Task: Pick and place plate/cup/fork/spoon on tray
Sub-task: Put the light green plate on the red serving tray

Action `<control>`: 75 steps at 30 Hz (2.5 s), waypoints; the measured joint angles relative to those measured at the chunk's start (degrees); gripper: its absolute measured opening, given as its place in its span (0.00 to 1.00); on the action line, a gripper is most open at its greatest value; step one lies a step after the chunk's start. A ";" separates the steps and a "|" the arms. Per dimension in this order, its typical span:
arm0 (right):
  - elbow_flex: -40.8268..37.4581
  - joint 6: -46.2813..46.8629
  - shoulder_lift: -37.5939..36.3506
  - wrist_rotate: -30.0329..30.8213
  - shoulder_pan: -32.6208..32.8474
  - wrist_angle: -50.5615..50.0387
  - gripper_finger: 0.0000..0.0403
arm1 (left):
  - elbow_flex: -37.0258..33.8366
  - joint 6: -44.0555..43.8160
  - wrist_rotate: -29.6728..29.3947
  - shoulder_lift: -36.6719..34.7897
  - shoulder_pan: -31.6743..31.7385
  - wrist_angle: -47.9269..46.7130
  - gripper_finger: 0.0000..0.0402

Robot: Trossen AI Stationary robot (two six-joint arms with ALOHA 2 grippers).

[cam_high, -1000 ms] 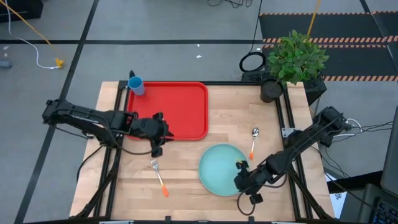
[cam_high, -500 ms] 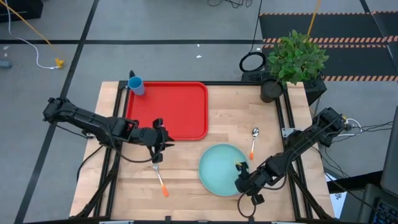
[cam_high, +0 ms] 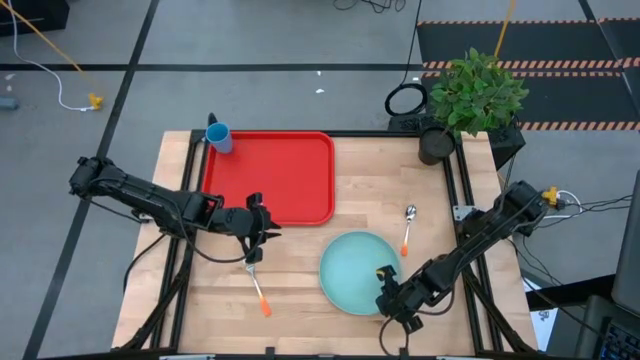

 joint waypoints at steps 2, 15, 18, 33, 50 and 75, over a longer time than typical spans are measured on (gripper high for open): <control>-0.04 -0.46 0.56 0.75 0.04 -0.54 0.23 | 0.00 0.00 0.00 0.00 0.01 0.00 0.22; 0.30 -2.96 -3.89 3.26 1.27 -0.84 0.02 | 0.00 0.48 0.00 0.00 0.03 -0.24 0.22; 1.99 -3.20 -5.28 5.27 1.99 -3.10 0.01 | 0.00 0.39 0.00 0.00 -0.21 -0.24 0.22; 17.78 -17.21 -5.51 19.36 0.72 -19.74 0.00 | -0.58 -2.00 0.00 -0.02 -6.13 -1.25 0.22; 18.91 -49.85 -5.51 19.41 -23.59 -7.51 0.00 | -11.12 -21.89 -0.26 -0.02 -20.67 4.92 0.22; 29.39 -55.30 17.03 2.18 -43.03 26.85 0.00 | -12.61 -32.21 -13.14 -0.02 -35.16 10.45 0.22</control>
